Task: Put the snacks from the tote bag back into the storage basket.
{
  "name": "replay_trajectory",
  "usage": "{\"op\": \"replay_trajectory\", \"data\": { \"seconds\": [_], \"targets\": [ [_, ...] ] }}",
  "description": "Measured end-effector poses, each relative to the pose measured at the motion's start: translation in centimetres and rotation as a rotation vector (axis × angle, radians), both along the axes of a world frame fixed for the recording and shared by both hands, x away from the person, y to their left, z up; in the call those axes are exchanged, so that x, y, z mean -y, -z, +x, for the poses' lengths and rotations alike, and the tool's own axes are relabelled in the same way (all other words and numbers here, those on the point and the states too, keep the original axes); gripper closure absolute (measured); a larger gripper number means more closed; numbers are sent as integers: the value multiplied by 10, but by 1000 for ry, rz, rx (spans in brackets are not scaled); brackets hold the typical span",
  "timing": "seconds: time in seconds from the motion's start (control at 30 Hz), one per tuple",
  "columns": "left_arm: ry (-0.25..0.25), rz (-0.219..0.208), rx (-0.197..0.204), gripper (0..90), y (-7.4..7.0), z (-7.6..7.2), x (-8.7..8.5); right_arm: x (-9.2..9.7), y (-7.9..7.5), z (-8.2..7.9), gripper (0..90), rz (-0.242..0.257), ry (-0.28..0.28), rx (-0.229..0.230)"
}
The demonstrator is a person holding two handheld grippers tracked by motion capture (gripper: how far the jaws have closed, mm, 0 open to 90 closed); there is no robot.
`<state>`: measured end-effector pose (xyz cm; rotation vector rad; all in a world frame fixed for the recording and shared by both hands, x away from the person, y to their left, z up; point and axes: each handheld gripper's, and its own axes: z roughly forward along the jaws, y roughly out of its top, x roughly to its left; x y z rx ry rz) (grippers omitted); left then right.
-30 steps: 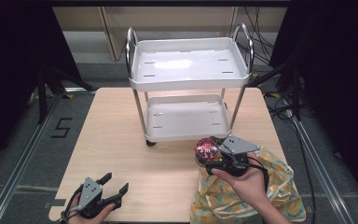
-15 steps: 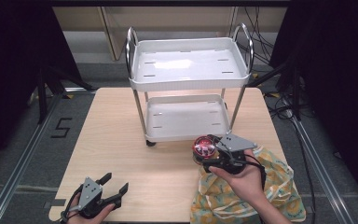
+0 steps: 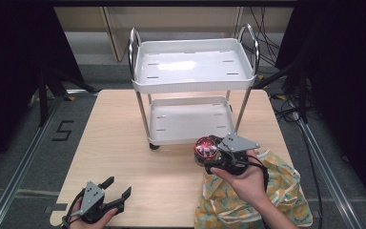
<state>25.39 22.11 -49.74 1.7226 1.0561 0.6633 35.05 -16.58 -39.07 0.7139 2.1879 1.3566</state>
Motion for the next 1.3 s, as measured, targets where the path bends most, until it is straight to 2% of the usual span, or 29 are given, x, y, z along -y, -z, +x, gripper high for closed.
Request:
{"op": "replay_trajectory", "data": {
  "seconds": [0.13,0.17,0.2,0.27,0.33,0.4,0.77,0.93,1.03,1.3],
  "targets": [
    [-1,-4,1,275,0,0,0,-1,-1,1,268,1,-3,-6],
    [-1,-4,1,275,0,0,0,-2,0,2,269,3,-3,5],
    [-1,-4,1,275,0,0,0,-1,-1,2,268,-8,-8,-3],
    [-3,-8,3,275,0,0,0,-3,0,3,268,2,-3,-7],
    [-1,-4,2,275,0,0,0,-3,0,4,268,-2,-6,9],
    [0,-3,1,275,0,0,0,-4,0,4,268,0,-8,-4],
    [4,-10,12,276,0,0,1,-8,-4,10,268,-9,-16,-4],
    [4,-12,13,275,0,0,1,-9,-1,11,268,8,7,-7],
    [1,-5,6,276,0,0,1,-10,-2,13,268,4,-13,-11],
    [3,-7,4,276,0,0,1,-15,-2,16,268,9,-9,-18]
  ]
}}
